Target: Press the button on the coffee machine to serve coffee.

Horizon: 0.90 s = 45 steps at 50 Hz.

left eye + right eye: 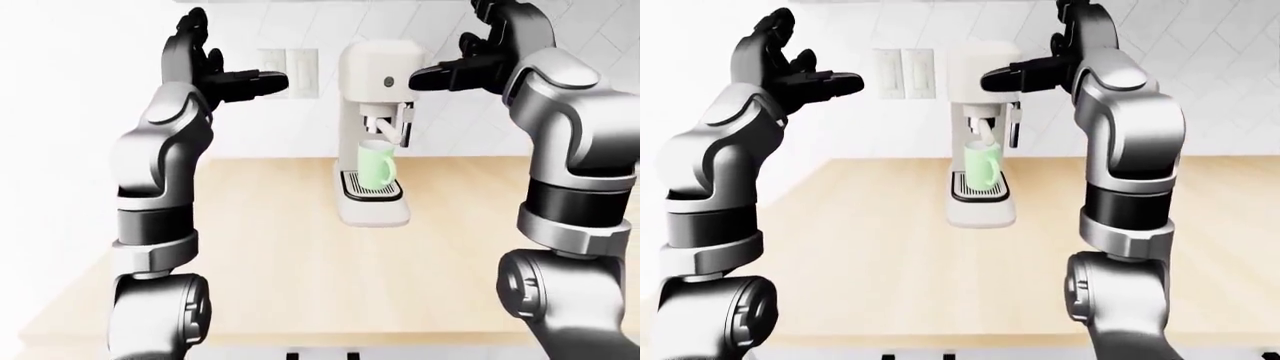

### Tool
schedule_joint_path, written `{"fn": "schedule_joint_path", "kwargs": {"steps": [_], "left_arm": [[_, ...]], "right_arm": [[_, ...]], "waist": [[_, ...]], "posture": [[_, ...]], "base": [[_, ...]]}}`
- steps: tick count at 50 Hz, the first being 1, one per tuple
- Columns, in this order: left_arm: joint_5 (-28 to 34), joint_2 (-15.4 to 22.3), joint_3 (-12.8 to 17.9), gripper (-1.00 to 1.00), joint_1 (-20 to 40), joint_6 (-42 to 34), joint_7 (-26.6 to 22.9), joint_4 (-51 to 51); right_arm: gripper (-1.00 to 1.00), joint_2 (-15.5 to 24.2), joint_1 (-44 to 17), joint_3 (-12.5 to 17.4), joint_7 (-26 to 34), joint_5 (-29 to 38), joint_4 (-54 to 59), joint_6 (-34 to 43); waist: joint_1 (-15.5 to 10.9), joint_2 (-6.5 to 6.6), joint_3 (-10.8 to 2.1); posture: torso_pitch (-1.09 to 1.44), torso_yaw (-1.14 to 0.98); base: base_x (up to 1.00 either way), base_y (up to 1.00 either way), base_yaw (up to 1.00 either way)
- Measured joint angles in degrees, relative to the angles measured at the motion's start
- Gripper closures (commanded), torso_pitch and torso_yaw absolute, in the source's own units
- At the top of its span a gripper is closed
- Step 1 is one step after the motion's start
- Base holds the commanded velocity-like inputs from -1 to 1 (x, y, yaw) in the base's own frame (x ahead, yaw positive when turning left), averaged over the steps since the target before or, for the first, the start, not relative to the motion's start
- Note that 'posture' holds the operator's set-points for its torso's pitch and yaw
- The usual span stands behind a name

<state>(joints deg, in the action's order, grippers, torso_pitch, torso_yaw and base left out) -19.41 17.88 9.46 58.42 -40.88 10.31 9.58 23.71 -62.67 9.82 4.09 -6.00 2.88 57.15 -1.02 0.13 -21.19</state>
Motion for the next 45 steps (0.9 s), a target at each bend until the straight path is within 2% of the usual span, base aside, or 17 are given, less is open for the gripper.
{"fn": "schedule_joint_path", "kwargs": {"steps": [10,18,28,38,45], "left_arm": [[-0.07,-0.44,-0.16,-1.0,0.68,0.9,0.75,0.72],[-0.09,-0.19,-0.26,-1.0,0.44,0.48,0.67,0.12],[0.73,-0.15,-0.12,-1.0,-0.89,0.47,0.19,-0.03],[0.97,-0.55,-0.17,-1.0,-0.86,0.6,0.26,-0.27],[0.96,-0.31,0.02,-1.0,-0.44,0.69,0.2,0.05]], "right_arm": [[-1.0,-2.1,1.27,-0.84,0.08,0.06,-3.21,0.4],[-1.0,-1.98,2.41,-2.0,3.48,-1.13,-11.6,6.63],[-1.0,-3.29,6.03,-1.68,7.2,-1.63,-20.55,12.08],[-1.0,-3.7,6.24,-0.63,9.47,-3.98,-20.03,13.5],[-1.0,-3.73,6.6,-2.73,11.39,-4.75,-20.28,14.87]], "waist": [[0.02,0.03,-0.37],[-0.01,-0.07,-0.43],[0.19,-0.11,-0.69],[0.42,0.09,-0.85],[0.52,0.15,-0.8]], "posture": [[-0.65,0.0],[-0.65,0.0],[-0.65,0.0],[-0.65,0.0],[-0.65,0.0]], "base": [[0.0,0.0,0.0],[0.0,0.0,0.0],[0.0,0.0,0.0],[0.0,0.0,0.0],[0.0,0.0,0.0]]}}
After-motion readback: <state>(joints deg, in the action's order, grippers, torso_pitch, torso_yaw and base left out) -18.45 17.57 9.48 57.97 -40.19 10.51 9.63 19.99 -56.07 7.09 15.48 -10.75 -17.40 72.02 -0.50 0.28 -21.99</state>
